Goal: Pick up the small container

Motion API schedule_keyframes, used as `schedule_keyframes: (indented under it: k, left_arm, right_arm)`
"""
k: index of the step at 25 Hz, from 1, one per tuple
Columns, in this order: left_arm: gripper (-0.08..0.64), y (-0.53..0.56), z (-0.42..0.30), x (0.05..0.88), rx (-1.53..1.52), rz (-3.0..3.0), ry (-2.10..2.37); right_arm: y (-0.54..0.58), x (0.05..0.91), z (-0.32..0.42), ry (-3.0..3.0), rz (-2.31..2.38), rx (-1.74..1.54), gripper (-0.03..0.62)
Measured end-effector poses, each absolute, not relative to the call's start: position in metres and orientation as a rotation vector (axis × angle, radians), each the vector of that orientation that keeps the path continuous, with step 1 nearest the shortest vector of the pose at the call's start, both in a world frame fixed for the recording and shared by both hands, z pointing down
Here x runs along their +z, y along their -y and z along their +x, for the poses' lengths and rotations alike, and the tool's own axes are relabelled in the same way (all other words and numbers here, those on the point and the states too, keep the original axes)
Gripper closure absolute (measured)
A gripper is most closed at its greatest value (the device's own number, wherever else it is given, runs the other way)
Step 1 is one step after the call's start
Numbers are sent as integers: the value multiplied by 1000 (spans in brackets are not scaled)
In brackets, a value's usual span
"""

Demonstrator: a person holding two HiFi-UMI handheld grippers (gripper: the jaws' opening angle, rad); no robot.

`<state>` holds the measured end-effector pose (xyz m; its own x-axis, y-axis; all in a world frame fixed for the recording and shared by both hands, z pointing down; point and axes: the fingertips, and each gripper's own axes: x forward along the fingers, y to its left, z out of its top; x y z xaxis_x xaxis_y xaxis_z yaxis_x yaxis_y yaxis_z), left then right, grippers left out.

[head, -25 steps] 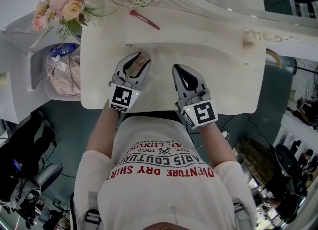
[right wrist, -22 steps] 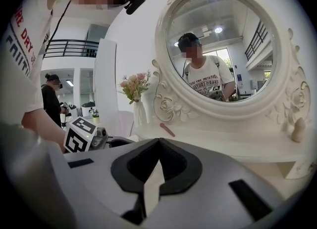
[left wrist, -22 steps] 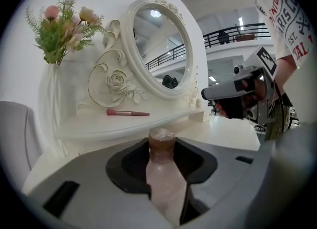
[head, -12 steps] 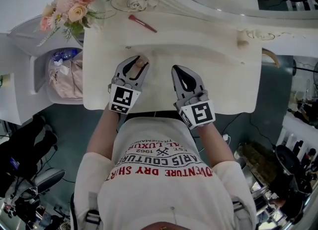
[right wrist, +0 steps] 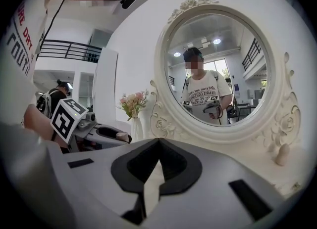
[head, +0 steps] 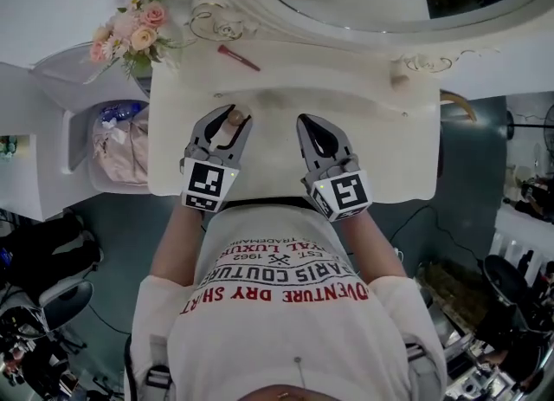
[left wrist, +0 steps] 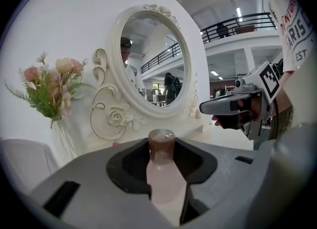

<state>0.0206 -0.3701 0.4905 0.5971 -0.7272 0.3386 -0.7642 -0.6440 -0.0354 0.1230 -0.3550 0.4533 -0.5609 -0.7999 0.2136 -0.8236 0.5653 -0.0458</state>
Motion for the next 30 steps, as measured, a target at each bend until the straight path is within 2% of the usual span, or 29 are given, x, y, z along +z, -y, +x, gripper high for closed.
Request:
schedule_keyframes:
  k: [18, 30]
  left_arm:
    - [413, 369, 50, 356, 301, 2777, 1454]
    - [413, 365, 62, 328, 270, 2833, 1430]
  right_arm:
    - [365, 372, 182, 2736, 1346, 71, 594]
    - [369, 349, 194, 2799, 1305, 16, 594]
